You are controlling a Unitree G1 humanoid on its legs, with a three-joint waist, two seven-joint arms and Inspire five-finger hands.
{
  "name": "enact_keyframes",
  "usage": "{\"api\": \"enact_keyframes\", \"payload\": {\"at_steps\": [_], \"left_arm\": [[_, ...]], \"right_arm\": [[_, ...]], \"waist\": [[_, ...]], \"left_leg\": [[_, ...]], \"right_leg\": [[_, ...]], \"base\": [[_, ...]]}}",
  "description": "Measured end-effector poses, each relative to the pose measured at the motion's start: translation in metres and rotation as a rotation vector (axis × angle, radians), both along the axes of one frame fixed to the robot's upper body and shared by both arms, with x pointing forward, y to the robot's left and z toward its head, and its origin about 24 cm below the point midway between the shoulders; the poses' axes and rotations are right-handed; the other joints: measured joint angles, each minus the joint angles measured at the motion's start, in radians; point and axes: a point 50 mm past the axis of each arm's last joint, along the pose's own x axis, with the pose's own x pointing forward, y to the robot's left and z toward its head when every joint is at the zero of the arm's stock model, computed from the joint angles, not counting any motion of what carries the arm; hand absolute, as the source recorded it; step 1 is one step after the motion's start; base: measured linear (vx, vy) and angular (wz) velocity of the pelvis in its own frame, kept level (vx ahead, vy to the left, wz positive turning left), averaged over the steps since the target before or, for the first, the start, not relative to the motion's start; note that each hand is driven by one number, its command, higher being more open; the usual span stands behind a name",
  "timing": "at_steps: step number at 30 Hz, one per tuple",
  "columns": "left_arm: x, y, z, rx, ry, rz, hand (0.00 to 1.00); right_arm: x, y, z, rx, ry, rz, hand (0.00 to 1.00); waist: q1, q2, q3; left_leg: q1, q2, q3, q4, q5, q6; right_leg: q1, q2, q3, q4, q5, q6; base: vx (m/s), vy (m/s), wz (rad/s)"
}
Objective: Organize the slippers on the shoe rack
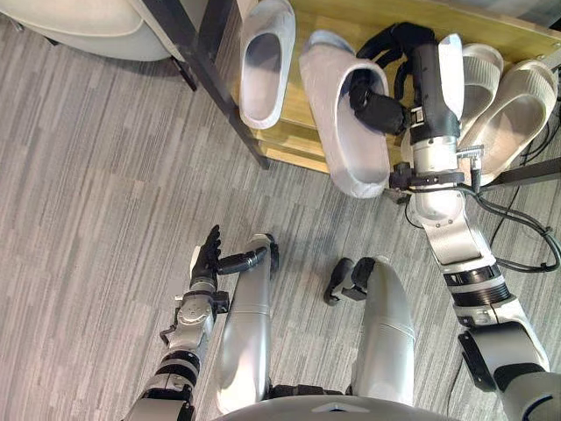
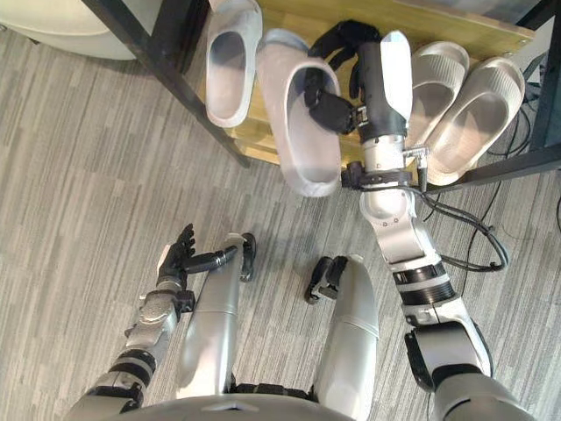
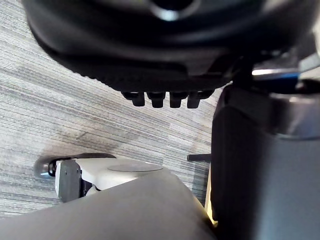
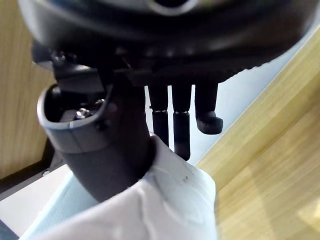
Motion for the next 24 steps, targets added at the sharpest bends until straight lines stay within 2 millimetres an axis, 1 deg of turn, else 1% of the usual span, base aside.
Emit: {"api": "enact_keyframes", "payload": {"at_steps": [2,3,9,14,17,18,24], "left_arm": [[0.002,-0.001,0.003,-0.01,-0.016,0.006,1.0],[0.003,-0.001,0.005,-0.011,-0.029,0.008,1.0],[0.006,-0.002,0.011,-0.033,-0.065,0.052,1.0],[0.009,-0.002,0.015,-0.038,-0.082,0.074,1.0],[0.01,-0.004,0.018,-0.041,-0.095,0.081,1.0],[0.011,-0.006,0.019,-0.045,-0.103,0.08,1.0],[0.013,-0.008,0.02,-0.047,-0.11,0.095,1.0]], "right_arm": [[0.005,0.0,0.006,0.003,-0.016,-0.04,0.0],[0.007,-0.001,0.008,0.007,-0.021,-0.059,0.0],[0.021,0.0,0.017,0.005,-0.027,-0.164,0.0],[0.029,0.002,0.022,0.022,-0.016,-0.207,0.0],[0.036,0.005,0.03,0.04,-0.021,-0.242,0.0],[0.039,0.003,0.033,0.046,-0.022,-0.261,0.0],[0.049,-0.003,0.039,0.071,0.005,-0.317,0.0]], "waist": [[0.005,-0.003,0.002],[0.011,-0.005,0.003],[0.017,-0.011,0.006],[0.025,-0.016,0.009],[0.034,-0.017,0.009],[0.042,-0.017,0.009],[0.049,-0.017,0.009]], "left_leg": [[-0.022,-0.001,-0.002,0.017,-0.002,-0.003],[-0.033,-0.002,-0.004,0.026,-0.003,-0.003],[-0.082,-0.006,-0.016,0.06,-0.006,-0.005],[-0.102,-0.009,-0.017,0.072,-0.007,-0.004],[-0.119,-0.009,-0.016,0.075,-0.006,-0.004],[-0.127,-0.009,-0.017,0.076,-0.006,-0.004],[-0.137,-0.012,-0.017,0.076,-0.006,-0.004]], "right_leg": [[-0.019,-0.006,-0.001,0.021,-0.006,-0.005],[-0.028,-0.007,-0.001,0.03,-0.012,-0.002],[-0.064,-0.019,-0.011,0.062,-0.022,0.001],[-0.08,-0.026,-0.012,0.077,-0.027,-0.001],[-0.097,-0.027,-0.012,0.08,-0.027,-0.002],[-0.103,-0.027,-0.013,0.08,-0.026,-0.004],[-0.111,-0.033,-0.016,0.081,-0.027,-0.003]], "base": [[0.0,-0.03,0.06],[0.0,-0.031,0.05],[-0.01,-0.016,0.05],[-0.01,-0.004,0.03],[0.0,0.0,0.0],[0.0,0.0,0.0],[0.01,-0.005,0.02]]}}
